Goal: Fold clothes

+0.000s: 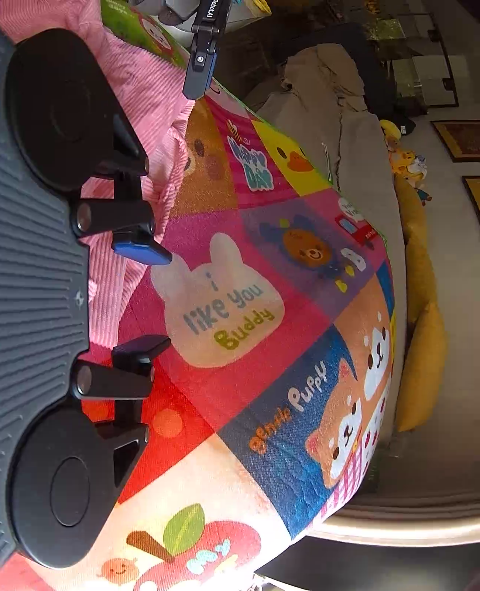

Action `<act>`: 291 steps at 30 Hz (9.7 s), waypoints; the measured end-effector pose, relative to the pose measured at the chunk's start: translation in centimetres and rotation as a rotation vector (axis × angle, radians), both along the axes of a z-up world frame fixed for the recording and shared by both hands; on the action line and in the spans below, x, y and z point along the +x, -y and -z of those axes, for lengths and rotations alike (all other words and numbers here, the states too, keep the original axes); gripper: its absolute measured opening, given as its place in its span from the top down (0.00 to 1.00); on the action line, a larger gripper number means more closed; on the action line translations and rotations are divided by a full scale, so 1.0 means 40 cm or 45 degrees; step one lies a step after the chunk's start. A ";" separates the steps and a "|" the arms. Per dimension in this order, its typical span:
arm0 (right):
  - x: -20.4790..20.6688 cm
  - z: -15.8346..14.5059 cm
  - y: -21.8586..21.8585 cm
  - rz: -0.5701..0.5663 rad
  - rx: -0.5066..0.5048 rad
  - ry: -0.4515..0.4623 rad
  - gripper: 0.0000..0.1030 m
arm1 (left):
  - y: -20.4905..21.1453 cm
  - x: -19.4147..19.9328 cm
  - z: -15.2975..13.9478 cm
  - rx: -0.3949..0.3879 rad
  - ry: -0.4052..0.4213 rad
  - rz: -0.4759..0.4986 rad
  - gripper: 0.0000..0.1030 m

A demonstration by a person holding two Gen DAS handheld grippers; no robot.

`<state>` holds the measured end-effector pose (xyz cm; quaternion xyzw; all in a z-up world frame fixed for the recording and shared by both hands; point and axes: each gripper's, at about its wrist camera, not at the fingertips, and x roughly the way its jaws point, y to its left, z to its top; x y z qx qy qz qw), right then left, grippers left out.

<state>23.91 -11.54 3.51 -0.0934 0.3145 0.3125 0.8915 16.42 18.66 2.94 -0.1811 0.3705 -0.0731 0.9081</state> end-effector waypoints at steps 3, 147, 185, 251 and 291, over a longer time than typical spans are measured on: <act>-0.013 0.029 -0.057 -0.048 -0.025 0.025 0.59 | 0.032 0.002 0.011 0.076 -0.012 0.008 0.02; -0.492 0.038 0.292 0.139 0.271 -0.141 0.19 | 0.211 -0.544 0.002 -0.043 0.014 -0.001 0.00; -0.665 0.132 -0.019 -0.141 -0.573 0.621 0.10 | 0.361 -0.498 -0.011 0.924 0.217 0.003 0.00; -0.365 0.063 0.204 0.101 0.213 -0.245 0.65 | 0.163 -0.398 0.039 -0.225 -0.065 -0.018 0.45; -0.202 0.147 0.258 0.032 0.758 -0.894 0.12 | 0.154 -0.304 0.019 -0.237 -0.088 0.252 0.08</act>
